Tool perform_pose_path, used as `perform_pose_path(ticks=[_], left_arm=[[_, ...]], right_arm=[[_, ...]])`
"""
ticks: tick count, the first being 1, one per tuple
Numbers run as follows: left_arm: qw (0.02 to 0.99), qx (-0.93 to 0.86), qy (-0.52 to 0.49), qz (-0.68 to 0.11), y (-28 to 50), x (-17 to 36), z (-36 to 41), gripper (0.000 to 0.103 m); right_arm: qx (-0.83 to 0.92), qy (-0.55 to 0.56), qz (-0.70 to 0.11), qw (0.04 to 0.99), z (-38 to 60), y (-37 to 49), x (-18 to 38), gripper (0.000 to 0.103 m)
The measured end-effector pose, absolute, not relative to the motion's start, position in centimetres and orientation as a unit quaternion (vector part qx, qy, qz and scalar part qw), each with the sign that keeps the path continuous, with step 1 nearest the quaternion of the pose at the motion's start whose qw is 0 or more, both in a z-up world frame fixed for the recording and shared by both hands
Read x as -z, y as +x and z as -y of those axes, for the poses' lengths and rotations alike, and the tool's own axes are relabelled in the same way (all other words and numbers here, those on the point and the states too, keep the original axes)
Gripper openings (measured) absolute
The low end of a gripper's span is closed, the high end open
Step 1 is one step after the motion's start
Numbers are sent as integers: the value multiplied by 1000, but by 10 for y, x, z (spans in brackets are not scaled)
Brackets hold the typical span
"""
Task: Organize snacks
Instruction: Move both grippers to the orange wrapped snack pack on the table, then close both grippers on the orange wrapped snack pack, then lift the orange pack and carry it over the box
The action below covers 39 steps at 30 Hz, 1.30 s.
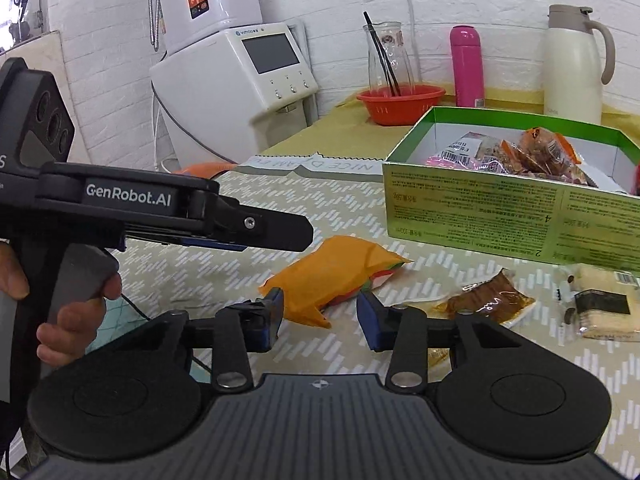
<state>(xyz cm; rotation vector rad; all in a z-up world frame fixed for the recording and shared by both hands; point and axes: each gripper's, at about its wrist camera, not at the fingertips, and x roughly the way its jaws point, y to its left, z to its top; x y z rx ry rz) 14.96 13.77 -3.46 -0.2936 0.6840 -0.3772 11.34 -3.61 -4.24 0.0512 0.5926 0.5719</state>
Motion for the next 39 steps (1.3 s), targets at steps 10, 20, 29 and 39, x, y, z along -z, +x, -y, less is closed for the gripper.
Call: perform_pose_path(ticks=[10, 20, 29, 39], left_arm=[[899, 216, -147, -352, 169, 50, -138, 68], [897, 224, -126, -360, 170, 58, -134, 45], [896, 229, -136, -354, 162, 57, -128, 25], [907, 216, -131, -338, 138, 42, -112, 20]], right_arm=[[-257, 42, -300, 918, 32, 125, 53, 69], [-252, 60, -302, 918, 28, 131, 57, 72], [-246, 15, -293, 924, 17, 126, 57, 54], [-245, -8, -267, 932, 24, 104, 45, 46]])
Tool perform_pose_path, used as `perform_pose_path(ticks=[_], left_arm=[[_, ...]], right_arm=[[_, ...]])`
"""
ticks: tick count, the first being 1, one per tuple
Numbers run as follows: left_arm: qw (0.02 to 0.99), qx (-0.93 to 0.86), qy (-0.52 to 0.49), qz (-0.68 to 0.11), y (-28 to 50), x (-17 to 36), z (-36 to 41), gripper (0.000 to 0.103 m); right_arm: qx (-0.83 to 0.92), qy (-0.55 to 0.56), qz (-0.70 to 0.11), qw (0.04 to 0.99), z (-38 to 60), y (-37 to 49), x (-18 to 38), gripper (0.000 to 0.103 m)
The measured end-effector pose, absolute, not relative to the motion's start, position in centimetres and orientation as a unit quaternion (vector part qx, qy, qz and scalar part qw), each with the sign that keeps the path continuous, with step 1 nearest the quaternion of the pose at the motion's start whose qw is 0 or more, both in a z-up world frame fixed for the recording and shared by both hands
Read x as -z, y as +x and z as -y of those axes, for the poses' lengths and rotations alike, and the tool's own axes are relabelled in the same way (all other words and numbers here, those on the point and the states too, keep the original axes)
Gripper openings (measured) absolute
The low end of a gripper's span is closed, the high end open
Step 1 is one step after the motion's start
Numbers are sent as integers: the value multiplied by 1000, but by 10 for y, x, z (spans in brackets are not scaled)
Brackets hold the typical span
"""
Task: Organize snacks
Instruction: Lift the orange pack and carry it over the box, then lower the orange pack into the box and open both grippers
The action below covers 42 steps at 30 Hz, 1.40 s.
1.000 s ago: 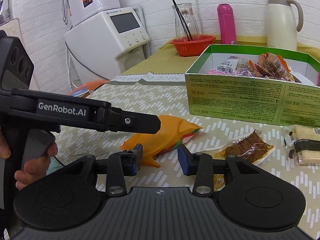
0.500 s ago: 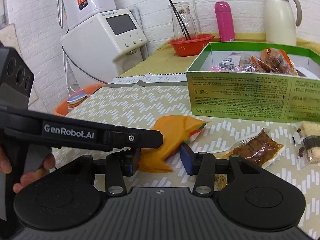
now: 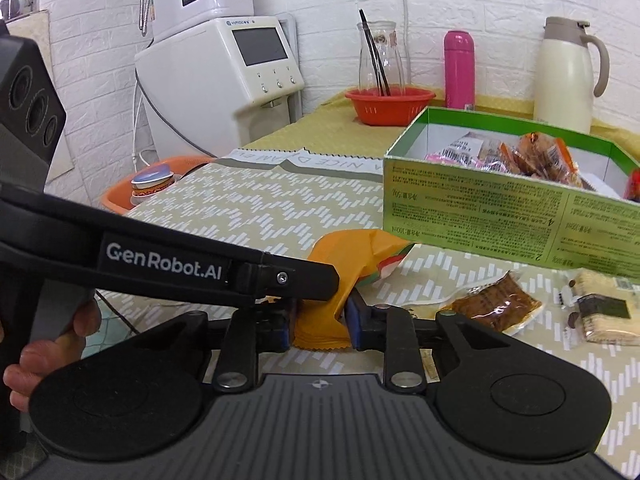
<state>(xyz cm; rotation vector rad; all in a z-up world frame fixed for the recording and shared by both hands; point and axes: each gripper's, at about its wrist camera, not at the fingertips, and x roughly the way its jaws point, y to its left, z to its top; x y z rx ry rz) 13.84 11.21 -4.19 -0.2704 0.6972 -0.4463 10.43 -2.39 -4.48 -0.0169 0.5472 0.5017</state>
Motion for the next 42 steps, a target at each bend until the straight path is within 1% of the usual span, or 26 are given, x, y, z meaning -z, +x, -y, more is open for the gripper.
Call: perform_pose_path(ticks=[9, 14, 18, 27, 42], left_arm=[[923, 235, -113, -282, 132, -5, -84, 19], [924, 264, -100, -259, 148, -30, -56, 19], [920, 282, -93, -256, 169, -38, -31, 19], [913, 292, -93, -268, 218, -27, 9, 19], [909, 256, -100, -314, 286, 11, 21, 19]], right_arm=[[-234, 8, -198, 952, 58, 94, 7, 45], [-213, 12, -162, 964, 87, 101, -13, 44], [-192, 23, -152, 969, 111, 115, -19, 43], [-172, 39, -165, 971, 147, 154, -8, 42], [-175, 60, -224, 957, 157, 223, 22, 41]])
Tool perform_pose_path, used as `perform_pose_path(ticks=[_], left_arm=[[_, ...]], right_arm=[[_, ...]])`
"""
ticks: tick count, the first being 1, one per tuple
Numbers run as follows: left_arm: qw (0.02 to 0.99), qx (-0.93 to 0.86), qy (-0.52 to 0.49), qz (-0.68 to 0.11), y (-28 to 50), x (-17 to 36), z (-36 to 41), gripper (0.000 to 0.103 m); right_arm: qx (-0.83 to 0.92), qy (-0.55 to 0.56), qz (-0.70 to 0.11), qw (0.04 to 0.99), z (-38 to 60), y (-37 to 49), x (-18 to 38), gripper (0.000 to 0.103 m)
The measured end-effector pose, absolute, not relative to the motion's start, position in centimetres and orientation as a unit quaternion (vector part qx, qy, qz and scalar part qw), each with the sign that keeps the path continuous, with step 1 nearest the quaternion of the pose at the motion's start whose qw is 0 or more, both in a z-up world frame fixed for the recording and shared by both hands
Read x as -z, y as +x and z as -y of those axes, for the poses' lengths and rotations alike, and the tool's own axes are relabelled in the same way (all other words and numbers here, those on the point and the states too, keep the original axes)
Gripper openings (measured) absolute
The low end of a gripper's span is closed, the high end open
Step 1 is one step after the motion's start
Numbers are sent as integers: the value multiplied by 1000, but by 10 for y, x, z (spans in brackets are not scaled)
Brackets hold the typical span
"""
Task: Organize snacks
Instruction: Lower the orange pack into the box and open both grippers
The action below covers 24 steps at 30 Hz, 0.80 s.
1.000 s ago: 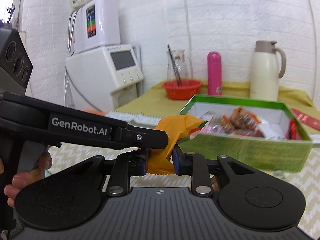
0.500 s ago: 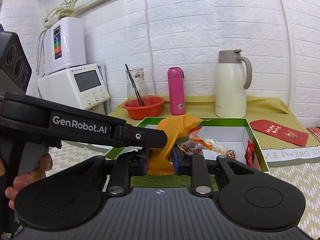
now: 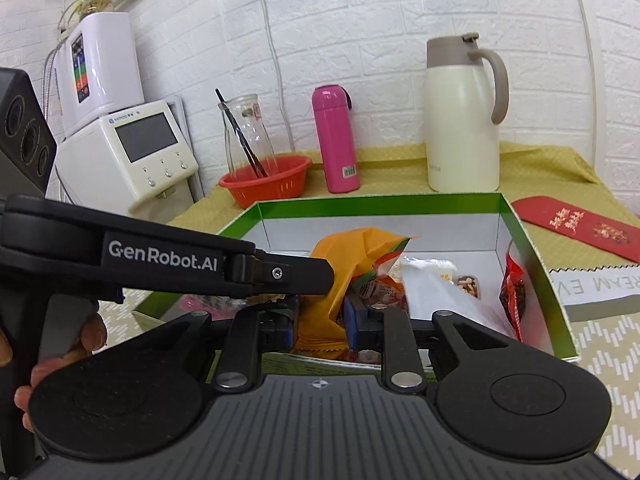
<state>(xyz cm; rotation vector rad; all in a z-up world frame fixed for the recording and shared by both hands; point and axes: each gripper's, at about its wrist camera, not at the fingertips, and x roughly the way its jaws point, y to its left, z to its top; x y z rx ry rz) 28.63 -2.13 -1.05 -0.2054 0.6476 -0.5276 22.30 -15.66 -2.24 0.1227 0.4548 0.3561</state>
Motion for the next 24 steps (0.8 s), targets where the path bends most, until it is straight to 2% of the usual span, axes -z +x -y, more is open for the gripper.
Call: perform_pose_path(ticks=[8, 11, 12, 13, 14, 15, 17, 18, 20, 24], left_arm=[[914, 232, -102, -316, 308, 17, 18, 21], [918, 227, -98, -309, 299, 13, 16, 25], [921, 226, -95, -303, 294, 11, 15, 37], [924, 224, -93, -295, 288, 8, 14, 53], [928, 220, -95, -286, 281, 5, 12, 60], [932, 218, -98, -274, 273, 1, 11, 62], [936, 216, -101, -258, 258, -9, 9, 71], [939, 212, -101, -251, 250, -14, 8, 76], [949, 189, -90, -235, 231, -23, 7, 98], [961, 175, -76, -201, 194, -35, 2, 98]], right_arm=[[-173, 57, -230, 956, 154, 242, 28, 41], [-177, 41, -217, 959, 153, 233, 25, 45], [-176, 33, -209, 961, 153, 228, 24, 49], [-174, 26, -201, 964, 153, 223, 21, 53], [-171, 20, -191, 966, 154, 219, 18, 67], [-168, 15, -182, 969, 154, 213, 15, 87], [-160, -1, -159, 974, 154, 201, 8, 103], [-154, -10, -151, 976, 154, 194, 5, 103], [-142, -31, -136, 980, 155, 180, 0, 103], [-126, -54, -118, 984, 159, 148, -8, 103]])
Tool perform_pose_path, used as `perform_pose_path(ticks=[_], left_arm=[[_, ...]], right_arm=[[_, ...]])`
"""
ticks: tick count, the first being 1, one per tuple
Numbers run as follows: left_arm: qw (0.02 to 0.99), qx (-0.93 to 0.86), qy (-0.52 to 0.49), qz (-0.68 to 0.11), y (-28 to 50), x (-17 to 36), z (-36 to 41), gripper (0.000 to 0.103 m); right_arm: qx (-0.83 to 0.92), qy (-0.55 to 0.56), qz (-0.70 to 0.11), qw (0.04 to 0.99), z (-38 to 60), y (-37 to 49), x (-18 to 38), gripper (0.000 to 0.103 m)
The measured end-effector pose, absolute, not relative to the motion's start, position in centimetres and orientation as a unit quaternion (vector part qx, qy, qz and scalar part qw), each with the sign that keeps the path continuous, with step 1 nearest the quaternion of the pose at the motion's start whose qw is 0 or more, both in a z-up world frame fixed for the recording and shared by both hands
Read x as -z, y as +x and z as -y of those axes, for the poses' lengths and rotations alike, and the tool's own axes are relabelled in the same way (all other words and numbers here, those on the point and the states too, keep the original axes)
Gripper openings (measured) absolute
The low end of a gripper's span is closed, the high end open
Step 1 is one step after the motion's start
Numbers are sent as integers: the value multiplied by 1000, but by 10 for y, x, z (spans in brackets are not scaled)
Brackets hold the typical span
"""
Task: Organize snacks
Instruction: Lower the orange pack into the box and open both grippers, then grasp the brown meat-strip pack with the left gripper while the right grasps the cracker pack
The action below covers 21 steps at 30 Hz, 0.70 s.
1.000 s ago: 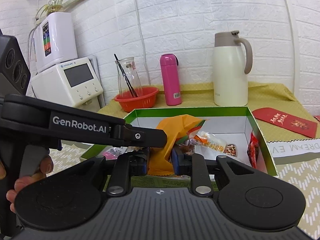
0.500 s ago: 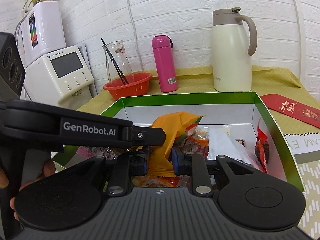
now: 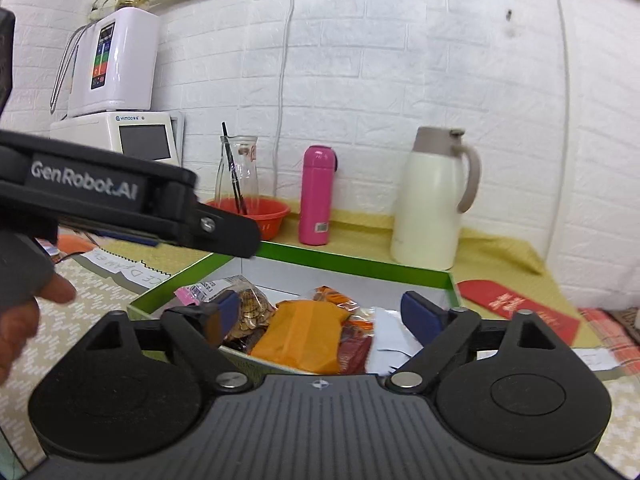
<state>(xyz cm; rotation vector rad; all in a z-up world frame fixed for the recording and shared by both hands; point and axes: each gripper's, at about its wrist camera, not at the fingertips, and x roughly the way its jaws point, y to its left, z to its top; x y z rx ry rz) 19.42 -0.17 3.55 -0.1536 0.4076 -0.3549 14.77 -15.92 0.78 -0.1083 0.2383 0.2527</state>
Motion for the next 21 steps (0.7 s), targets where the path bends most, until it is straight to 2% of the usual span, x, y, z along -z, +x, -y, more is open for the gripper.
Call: perform_pose_path(ticks=[7, 14, 21], left_arm=[[958, 209, -73, -182, 137, -24, -12, 98], [942, 208, -46, -259, 124, 22, -12, 98], [937, 212, 30, -277, 132, 47, 4, 98]], right_arm=[[-122, -57, -131, 982, 174, 100, 0, 103], [-98, -33, -213, 972, 187, 95, 31, 103], [-84, -6, -239, 967, 189, 108, 42, 103]])
